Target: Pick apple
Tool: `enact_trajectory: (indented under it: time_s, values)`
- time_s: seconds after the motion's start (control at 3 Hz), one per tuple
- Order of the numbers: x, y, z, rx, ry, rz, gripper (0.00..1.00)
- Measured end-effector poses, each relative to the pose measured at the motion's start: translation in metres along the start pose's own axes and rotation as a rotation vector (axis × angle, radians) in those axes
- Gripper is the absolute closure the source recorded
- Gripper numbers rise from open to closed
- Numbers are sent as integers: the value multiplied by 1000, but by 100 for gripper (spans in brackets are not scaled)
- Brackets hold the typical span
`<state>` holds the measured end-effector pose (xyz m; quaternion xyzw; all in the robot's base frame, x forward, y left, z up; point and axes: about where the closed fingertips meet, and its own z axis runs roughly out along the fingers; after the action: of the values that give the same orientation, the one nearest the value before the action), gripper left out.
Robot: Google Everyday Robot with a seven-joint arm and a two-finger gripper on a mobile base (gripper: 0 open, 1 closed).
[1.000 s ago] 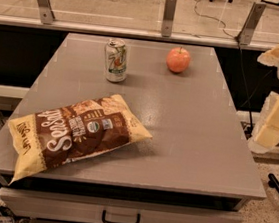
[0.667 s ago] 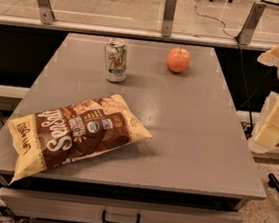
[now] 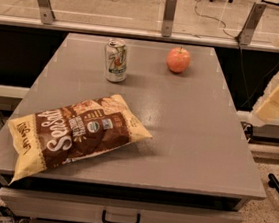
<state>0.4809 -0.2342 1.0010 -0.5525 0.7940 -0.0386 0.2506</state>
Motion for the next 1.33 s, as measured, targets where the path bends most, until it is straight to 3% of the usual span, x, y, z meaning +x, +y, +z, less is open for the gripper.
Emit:
enact_trajectory:
  time_s: [0.67,1.0,1.33]
  values:
    - [-20,-73,17,179,-270,124,0]
    - [-30,-97,28,219,-365,167,0]
    - [-37,-118,44,228,-445,207,0]
